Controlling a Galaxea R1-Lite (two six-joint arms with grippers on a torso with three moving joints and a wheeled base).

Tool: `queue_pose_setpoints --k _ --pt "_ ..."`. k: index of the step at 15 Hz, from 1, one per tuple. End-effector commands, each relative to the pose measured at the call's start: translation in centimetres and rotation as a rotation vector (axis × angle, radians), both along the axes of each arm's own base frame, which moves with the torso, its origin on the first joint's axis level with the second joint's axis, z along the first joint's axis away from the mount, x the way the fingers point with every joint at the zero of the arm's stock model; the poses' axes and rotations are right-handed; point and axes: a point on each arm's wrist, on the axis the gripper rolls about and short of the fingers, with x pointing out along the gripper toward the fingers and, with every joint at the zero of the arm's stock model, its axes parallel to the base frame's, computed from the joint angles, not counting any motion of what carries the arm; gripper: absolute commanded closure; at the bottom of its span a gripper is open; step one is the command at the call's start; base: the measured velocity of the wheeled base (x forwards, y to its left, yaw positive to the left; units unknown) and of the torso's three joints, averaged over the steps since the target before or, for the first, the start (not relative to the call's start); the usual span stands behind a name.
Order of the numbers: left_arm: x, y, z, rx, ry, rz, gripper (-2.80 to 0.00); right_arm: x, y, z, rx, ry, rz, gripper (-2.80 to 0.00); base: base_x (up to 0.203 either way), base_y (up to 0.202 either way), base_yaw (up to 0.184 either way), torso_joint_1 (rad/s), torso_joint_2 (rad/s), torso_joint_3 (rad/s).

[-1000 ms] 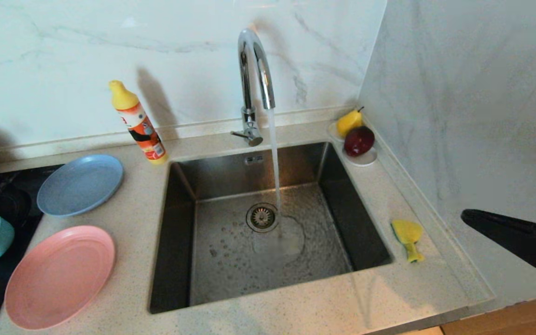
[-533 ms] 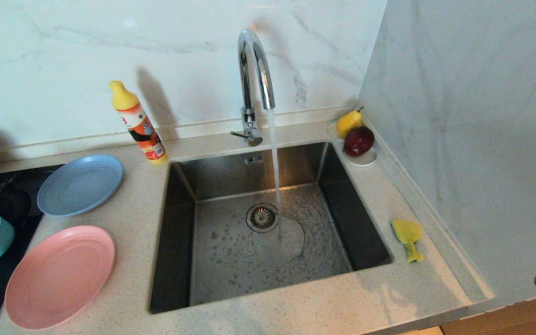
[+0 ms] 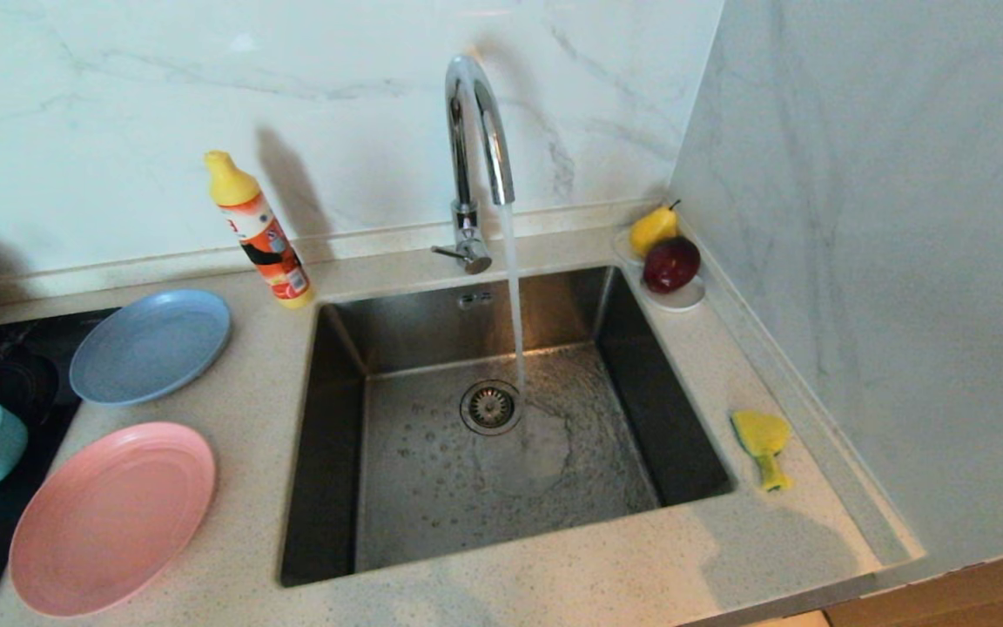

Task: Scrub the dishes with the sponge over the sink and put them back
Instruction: Turn off the faucet

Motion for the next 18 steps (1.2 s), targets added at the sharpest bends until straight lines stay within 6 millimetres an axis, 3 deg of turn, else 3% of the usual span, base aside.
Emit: queue_pose_setpoints --k 1,5,7,10,18 --pt "0.1 0.0 -0.5 0.000 0.018 0.000 0.00 -1.5 -0.1 -1.7 0.002 -0.068 -0.089 0.00 0.000 0.000 0.000 0.000 0.00 0.000" --pt "0.1 0.0 -0.5 -0.002 0.017 0.000 0.00 -1.3 -0.7 -6.2 -0.056 -0.021 -0.384 0.00 0.000 0.000 0.000 0.000 0.00 0.000" --pt "0.1 0.0 -0.5 0.000 0.016 0.000 0.00 -2.2 -0.8 -7.5 -0.082 -0.047 -0.422 0.00 0.000 0.000 0.000 0.000 0.00 0.000" --pt "0.1 0.0 -0.5 0.000 0.016 0.000 0.00 -2.3 -1.1 -9.3 -0.117 0.061 -0.550 0.00 0.000 0.000 0.000 0.000 0.00 0.000" --pt "0.1 0.0 -0.5 -0.002 0.016 0.000 0.00 -2.3 -1.1 -9.3 -0.050 0.069 -0.557 0.00 0.000 0.000 0.000 0.000 0.00 0.000"
